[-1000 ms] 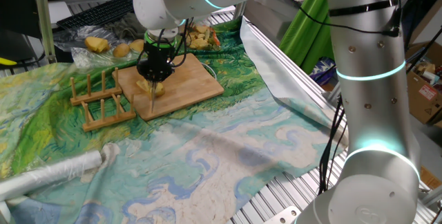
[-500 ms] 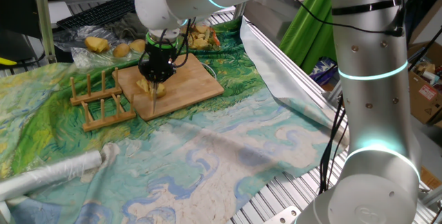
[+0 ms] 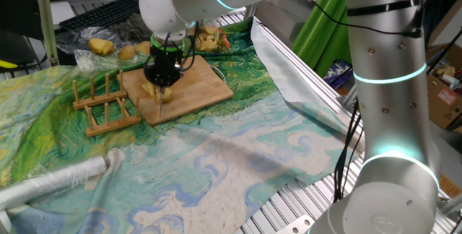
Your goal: Chop the potatoes
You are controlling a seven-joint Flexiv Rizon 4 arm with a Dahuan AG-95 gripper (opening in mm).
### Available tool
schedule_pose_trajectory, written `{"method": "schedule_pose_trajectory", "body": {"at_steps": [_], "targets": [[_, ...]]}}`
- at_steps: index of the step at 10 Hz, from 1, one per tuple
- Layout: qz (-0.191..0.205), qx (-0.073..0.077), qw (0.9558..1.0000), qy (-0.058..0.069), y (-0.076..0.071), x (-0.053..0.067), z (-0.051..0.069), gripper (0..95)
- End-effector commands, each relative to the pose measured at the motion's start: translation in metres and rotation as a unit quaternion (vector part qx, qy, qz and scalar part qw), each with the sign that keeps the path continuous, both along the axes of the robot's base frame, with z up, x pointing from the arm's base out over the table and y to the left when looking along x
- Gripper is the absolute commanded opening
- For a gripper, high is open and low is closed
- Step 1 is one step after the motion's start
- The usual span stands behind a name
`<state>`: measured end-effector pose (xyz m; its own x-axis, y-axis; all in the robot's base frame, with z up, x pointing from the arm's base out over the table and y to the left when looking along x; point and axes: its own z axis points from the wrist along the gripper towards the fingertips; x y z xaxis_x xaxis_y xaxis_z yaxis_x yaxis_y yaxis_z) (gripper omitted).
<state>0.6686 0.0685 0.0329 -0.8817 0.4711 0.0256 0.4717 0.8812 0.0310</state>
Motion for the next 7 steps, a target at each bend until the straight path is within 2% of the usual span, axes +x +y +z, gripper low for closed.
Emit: {"method": "schedule_pose_trajectory", "body": {"at_steps": [1,3,5,7], "targets": [[-0.003,0.017,0.9998,0.006,-0.001,0.0,0.001,0.0],[-0.003,0.018,0.9997,0.015,0.0,-0.006,0.016,0.0],[0.0,0.006,1.0,0.007,0.001,-0.007,0.016,0.0],[0.001,0.002,1.0,0.005,0.0,-0.007,0.016,0.0]]}}
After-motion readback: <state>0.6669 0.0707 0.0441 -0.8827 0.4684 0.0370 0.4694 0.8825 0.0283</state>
